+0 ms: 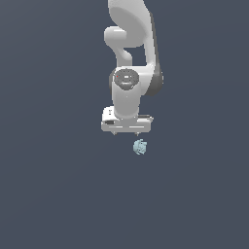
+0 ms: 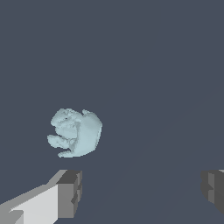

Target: Pick up the object and move it to a goal position.

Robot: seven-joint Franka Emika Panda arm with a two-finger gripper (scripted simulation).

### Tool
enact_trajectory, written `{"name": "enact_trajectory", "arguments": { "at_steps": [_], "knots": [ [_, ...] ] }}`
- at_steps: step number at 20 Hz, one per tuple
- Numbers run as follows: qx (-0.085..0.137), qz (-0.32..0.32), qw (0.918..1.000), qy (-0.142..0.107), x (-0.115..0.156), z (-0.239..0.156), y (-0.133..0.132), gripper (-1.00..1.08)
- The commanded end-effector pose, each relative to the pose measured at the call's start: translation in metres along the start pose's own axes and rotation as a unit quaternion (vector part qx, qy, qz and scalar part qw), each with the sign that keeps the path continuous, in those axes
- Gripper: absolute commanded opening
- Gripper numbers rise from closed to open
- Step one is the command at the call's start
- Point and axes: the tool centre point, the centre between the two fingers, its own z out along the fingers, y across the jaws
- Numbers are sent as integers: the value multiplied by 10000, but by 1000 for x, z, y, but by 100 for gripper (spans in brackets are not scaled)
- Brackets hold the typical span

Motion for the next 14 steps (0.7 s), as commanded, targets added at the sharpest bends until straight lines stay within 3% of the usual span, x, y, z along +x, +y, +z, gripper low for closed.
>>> {"name": "enact_trajectory", "arguments": {
  "at_steps": [1, 14],
  "knots": [
    [0, 0, 10000, 0, 0, 0, 0, 100],
    [104, -247, 9996, -33, 0, 3, -18, 100]
  ]
}}
